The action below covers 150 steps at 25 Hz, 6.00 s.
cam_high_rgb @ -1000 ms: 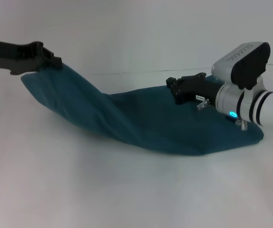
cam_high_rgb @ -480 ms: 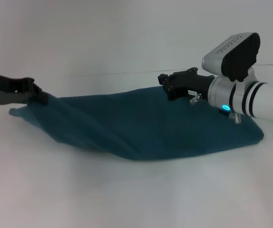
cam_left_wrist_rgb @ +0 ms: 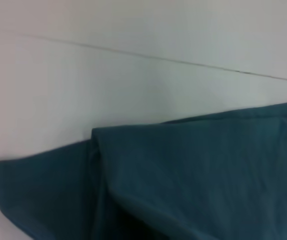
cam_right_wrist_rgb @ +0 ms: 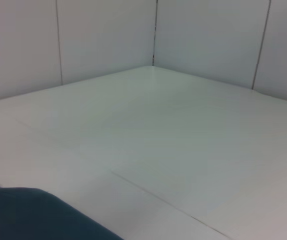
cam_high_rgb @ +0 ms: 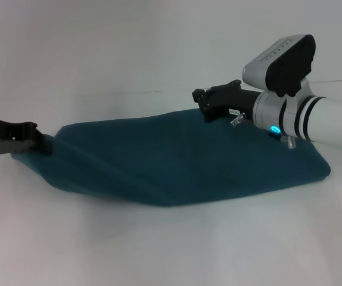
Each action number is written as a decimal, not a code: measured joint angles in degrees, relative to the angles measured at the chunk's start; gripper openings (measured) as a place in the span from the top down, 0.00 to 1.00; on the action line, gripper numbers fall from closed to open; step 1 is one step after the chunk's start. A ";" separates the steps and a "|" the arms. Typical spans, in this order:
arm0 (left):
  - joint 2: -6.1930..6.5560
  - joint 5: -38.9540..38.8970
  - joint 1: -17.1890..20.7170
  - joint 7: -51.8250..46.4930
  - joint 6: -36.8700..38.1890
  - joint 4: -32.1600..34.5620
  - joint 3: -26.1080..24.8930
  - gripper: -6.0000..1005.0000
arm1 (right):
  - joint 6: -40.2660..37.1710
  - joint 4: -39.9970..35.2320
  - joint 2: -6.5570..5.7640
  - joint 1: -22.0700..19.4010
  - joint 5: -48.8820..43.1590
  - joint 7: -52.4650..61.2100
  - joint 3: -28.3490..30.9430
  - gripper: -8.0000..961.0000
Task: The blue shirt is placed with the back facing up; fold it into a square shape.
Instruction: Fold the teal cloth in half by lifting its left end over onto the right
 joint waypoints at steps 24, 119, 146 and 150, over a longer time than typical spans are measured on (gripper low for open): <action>0.40 -8.16 -2.74 0.20 0.90 -0.09 -0.44 0.93 | 0.83 0.55 0.00 0.33 0.27 0.03 -0.81 0.99; 3.56 -18.33 -14.67 -4.40 -3.06 -7.86 0.81 0.93 | -2.85 -7.44 -9.30 -18.79 11.59 17.08 2.07 0.99; -11.98 -34.78 -29.58 0.82 -37.56 -20.69 42.19 0.93 | -4.39 -7.34 -10.00 -23.05 11.51 16.53 10.29 0.99; -11.97 -36.26 -28.05 0.69 -37.50 -20.31 42.64 0.83 | -4.34 -7.41 -9.75 -22.94 11.51 16.48 10.56 0.99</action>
